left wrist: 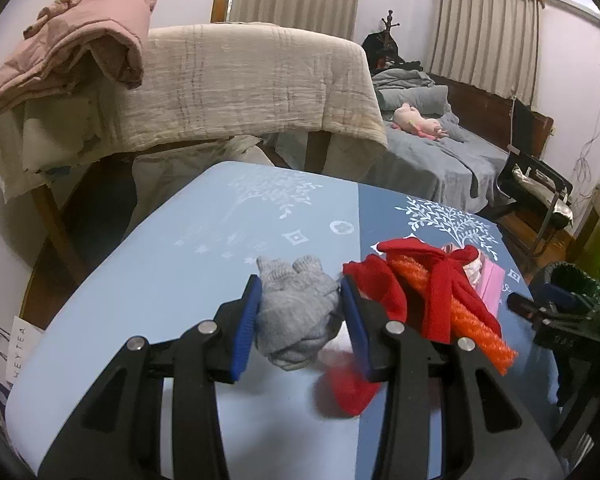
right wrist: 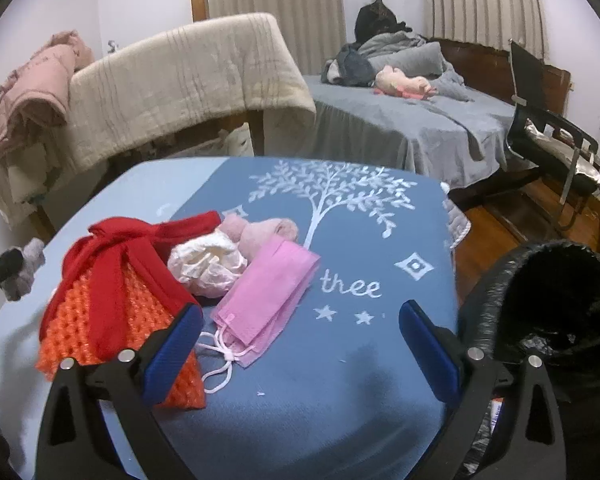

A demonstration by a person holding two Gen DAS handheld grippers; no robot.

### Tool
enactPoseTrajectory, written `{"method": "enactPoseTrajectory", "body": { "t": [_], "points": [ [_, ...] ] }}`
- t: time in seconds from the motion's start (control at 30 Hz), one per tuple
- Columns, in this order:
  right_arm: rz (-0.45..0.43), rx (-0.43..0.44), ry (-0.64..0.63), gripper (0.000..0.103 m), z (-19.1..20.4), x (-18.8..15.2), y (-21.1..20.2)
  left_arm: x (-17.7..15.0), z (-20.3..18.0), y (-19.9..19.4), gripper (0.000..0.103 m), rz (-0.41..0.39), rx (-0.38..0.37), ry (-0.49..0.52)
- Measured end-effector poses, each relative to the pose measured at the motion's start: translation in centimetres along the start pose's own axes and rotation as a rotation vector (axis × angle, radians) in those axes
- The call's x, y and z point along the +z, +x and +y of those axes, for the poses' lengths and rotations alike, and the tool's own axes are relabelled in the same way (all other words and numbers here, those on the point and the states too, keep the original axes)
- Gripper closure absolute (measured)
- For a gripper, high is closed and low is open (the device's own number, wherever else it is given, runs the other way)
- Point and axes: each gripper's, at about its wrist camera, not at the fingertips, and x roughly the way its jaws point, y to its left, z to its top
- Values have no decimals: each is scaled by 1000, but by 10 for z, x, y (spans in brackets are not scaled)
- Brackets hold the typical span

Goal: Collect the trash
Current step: 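Grasp the grey glove with the left tool while the right tool grasps the pink mask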

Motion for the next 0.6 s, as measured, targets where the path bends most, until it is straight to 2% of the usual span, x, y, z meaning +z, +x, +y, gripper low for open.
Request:
{"method": "enactPoseTrajectory", "body": {
  "t": [0.33, 0.6],
  "points": [
    [87, -7, -24, 6, 12, 1, 31, 5, -11, 21, 64, 6, -5, 5],
    [163, -49, -16, 7, 7, -2, 44, 9, -16, 28, 64, 10, -6, 22]
  ]
}}
